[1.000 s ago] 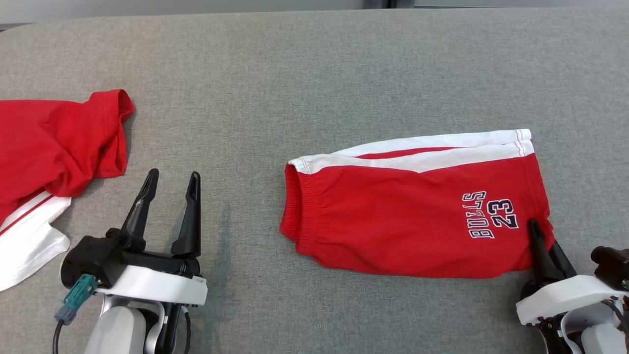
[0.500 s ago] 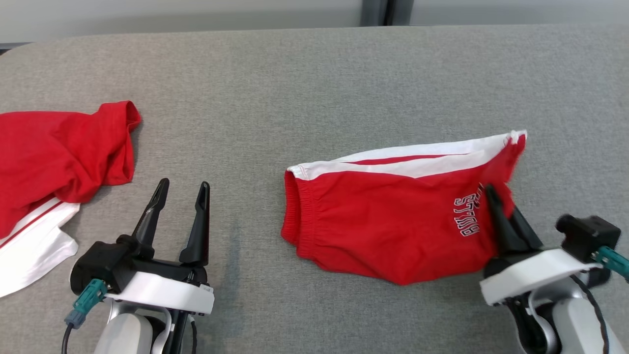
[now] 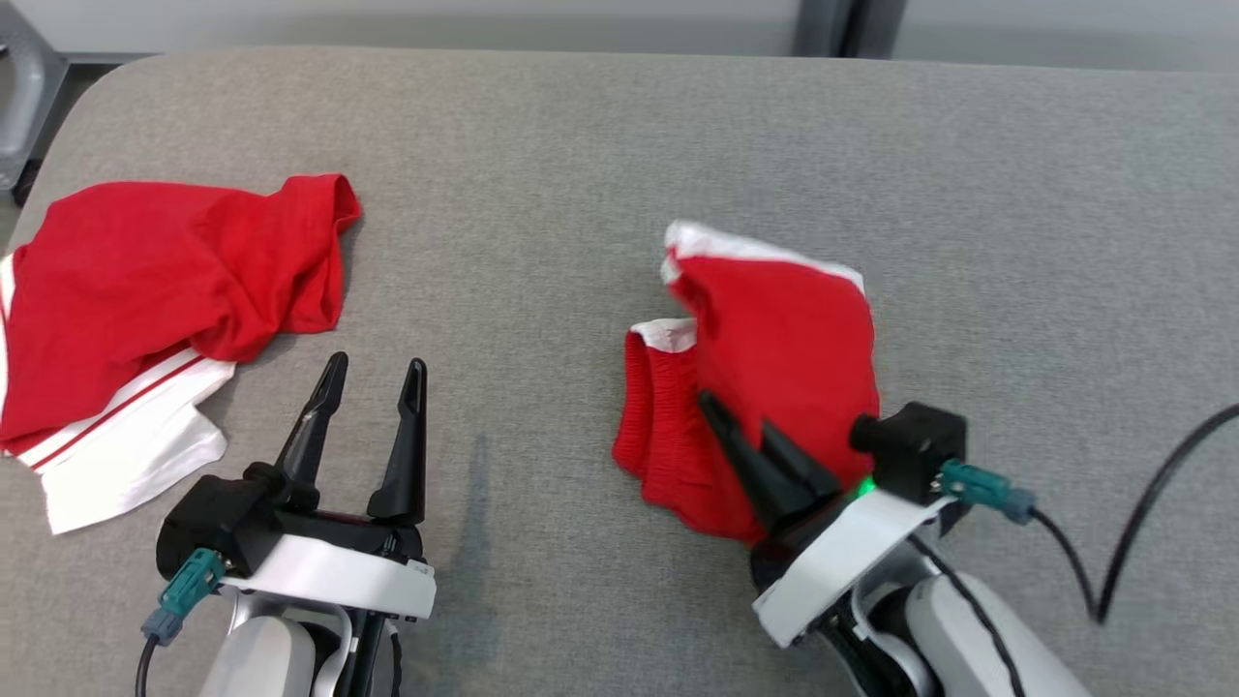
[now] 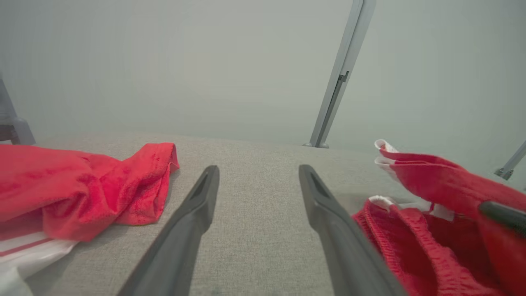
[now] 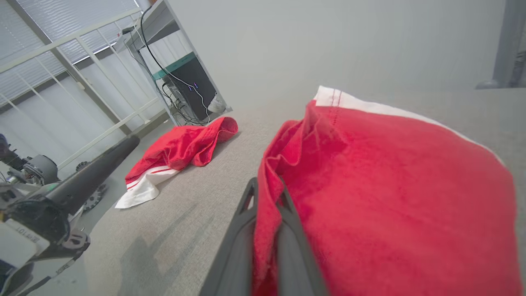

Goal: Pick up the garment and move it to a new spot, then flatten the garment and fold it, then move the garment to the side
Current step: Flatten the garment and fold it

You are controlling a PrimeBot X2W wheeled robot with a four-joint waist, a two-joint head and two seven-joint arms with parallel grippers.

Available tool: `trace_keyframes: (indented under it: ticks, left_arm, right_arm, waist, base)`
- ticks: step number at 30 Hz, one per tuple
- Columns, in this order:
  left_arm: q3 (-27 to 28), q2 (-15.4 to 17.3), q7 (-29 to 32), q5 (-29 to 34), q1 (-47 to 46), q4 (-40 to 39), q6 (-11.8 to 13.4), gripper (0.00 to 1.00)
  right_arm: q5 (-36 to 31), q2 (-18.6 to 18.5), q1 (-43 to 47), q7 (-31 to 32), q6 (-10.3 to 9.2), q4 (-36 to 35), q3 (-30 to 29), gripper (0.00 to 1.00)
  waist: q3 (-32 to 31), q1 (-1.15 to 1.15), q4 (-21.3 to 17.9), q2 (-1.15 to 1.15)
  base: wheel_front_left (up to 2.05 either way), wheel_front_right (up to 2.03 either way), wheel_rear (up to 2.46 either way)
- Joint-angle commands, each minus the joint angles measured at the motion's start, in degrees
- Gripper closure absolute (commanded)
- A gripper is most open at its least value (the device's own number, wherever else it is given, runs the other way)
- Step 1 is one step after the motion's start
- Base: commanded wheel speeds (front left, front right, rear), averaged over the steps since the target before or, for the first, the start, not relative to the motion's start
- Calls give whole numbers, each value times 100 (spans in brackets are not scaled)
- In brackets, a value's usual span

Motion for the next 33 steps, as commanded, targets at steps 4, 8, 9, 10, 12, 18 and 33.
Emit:
trace_keyframes:
  ticks: [4,8,9,10,12,18,33]
  left_arm:
    - [-34,-27,-39,-84,-121,48,34,0]
    - [-60,-43,-65,-105,-114,67,45,0]
    - [-62,-46,-72,-103,-117,70,54,0]
    - [-63,-48,-77,-105,-117,72,60,0]
    - [-56,-48,-83,-102,-109,73,66,0]
    - [-34,-40,-94,-80,-99,67,84,0]
    - [73,82,-101,-19,60,35,161,0]
  right_arm:
    - [195,12,-2,-46,-1,283,375,100]
    - [141,16,-2,-95,-1,534,712,98]
    - [103,9,-5,-106,-1,568,766,59]
    - [70,-7,-4,-125,-1,590,810,27]
    - [-31,-45,1,-145,-1,600,902,0]
    - [-450,-156,21,-225,-1,454,968,0]
    - [-1024,-171,337,-597,-1,-409,-663,0]
  waist:
    - [75,0,196,0]
    - [107,0,272,0]
    - [111,0,276,0]
    - [109,0,277,0]
    - [106,0,265,0]
    - [80,0,187,0]
    - [-197,0,-80,0]
  base:
    - [0,0,0]
    - [0,0,0]
    - [0,0,0]
    - [0,0,0]
    - [0,0,0]
    - [0,0,0]
    - [0,0,0]
